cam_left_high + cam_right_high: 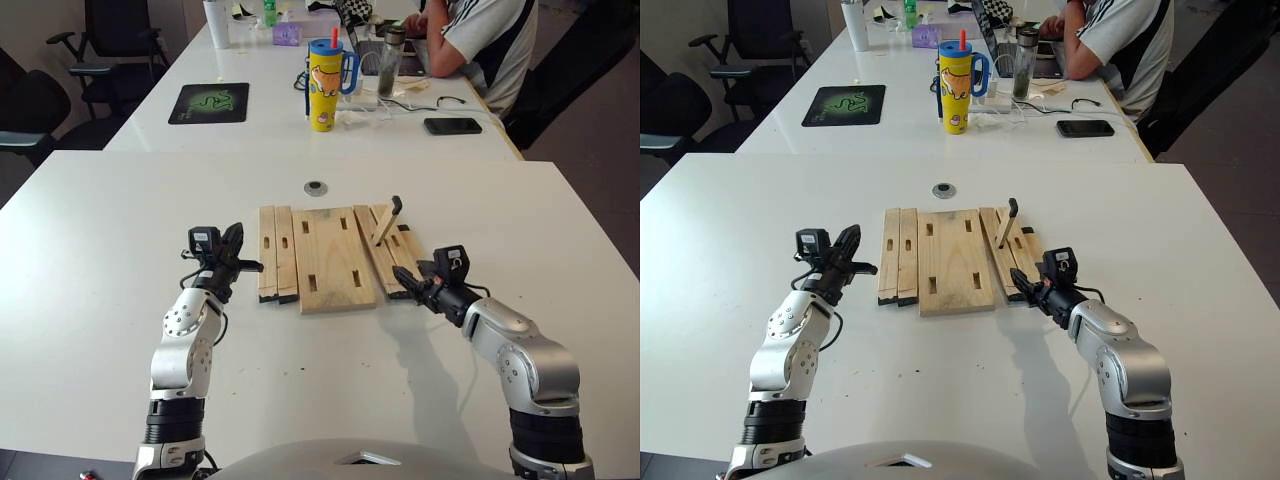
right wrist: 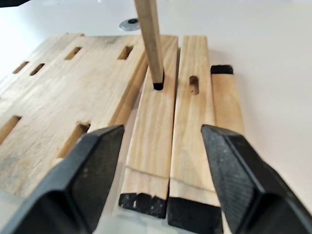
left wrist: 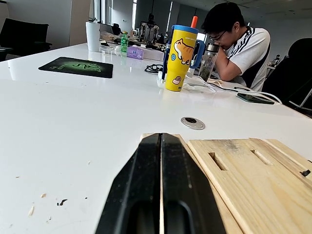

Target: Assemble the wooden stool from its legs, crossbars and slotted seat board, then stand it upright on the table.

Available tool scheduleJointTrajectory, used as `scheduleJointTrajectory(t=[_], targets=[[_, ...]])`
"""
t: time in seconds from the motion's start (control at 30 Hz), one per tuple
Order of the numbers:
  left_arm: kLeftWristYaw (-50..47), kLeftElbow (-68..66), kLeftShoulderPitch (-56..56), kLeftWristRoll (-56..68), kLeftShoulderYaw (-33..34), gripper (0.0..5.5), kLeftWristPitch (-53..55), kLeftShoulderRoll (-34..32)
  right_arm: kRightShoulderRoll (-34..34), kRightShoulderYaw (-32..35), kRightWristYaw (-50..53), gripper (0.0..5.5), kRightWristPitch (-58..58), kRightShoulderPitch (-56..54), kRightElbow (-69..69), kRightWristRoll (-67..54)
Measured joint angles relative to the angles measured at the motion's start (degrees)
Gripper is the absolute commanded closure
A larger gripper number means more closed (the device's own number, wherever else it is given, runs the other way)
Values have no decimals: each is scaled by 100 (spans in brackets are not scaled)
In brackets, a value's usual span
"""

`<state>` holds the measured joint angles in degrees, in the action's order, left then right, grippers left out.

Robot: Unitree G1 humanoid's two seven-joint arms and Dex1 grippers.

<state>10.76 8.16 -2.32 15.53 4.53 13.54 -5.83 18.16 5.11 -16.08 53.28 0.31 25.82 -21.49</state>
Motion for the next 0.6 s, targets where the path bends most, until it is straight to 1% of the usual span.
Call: scheduleJointTrajectory(t=[0.3, 0.43, 0.6], targets=[[-3, 2, 0, 0, -10, 550, 8, -2, -129, -109, -26, 250, 804, -173, 78, -403], [-3, 5, 0, 0, -12, 550, 16, -4, -304, 81, 111, 250, 1130, -227, -45, -494], [4, 12, 8, 0, -14, 550, 21, -10, -387, 260, 276, 250, 1135, -292, -168, -467]])
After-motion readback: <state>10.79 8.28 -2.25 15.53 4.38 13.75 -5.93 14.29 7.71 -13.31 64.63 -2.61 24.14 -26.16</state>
